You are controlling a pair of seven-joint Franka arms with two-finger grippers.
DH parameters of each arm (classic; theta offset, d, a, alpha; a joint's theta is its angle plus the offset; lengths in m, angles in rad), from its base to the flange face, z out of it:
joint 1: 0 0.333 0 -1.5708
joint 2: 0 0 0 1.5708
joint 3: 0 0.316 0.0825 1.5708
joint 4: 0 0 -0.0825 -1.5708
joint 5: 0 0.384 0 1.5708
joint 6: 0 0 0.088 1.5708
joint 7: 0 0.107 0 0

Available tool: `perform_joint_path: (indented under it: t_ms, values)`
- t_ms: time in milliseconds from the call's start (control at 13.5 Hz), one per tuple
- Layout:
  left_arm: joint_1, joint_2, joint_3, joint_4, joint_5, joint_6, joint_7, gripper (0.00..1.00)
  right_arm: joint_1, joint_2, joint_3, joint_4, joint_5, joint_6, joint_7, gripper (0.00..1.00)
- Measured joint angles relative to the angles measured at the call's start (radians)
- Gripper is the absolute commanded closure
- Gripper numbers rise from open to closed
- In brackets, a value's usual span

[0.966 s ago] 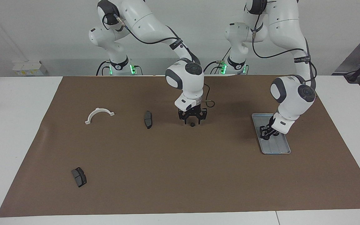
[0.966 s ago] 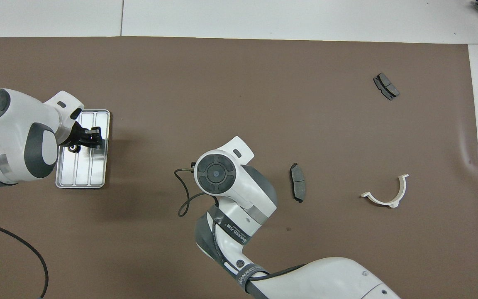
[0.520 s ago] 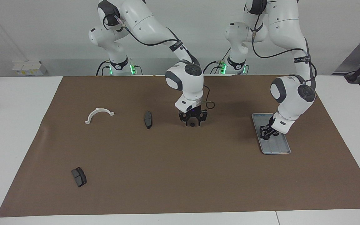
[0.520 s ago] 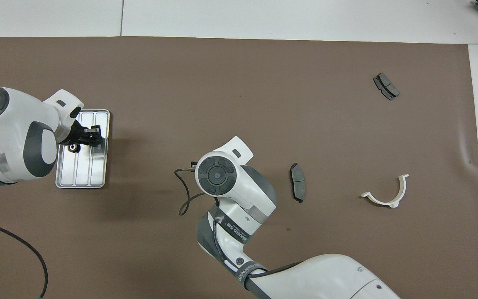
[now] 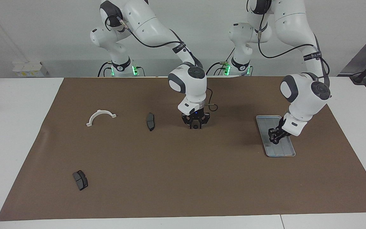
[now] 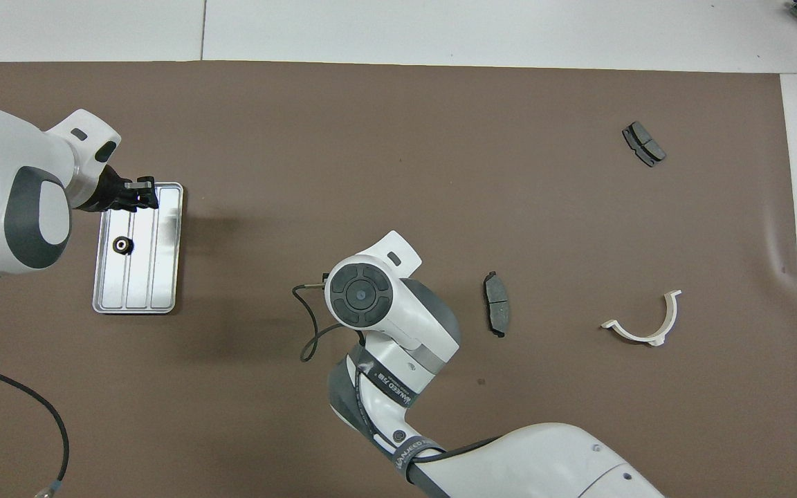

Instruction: Place bearing gear from tray to pile

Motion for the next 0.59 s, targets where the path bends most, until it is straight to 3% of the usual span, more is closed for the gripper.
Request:
perform_joint_path:
  t_ms: [297, 595]
  values:
    - [-0.035, 0.000, -0.012, 0.014, -0.004, -0.001, -0.053, 0.82, -0.050, -0.060, -0.014, 0.009, -0.002, -0.041, -0.007, 1.00]
    - [-0.220, 0.000, -0.018, 0.029, -0.004, -0.001, -0.298, 0.82, -0.209, -0.215, -0.016, -0.053, -0.002, -0.136, -0.135, 1.00]
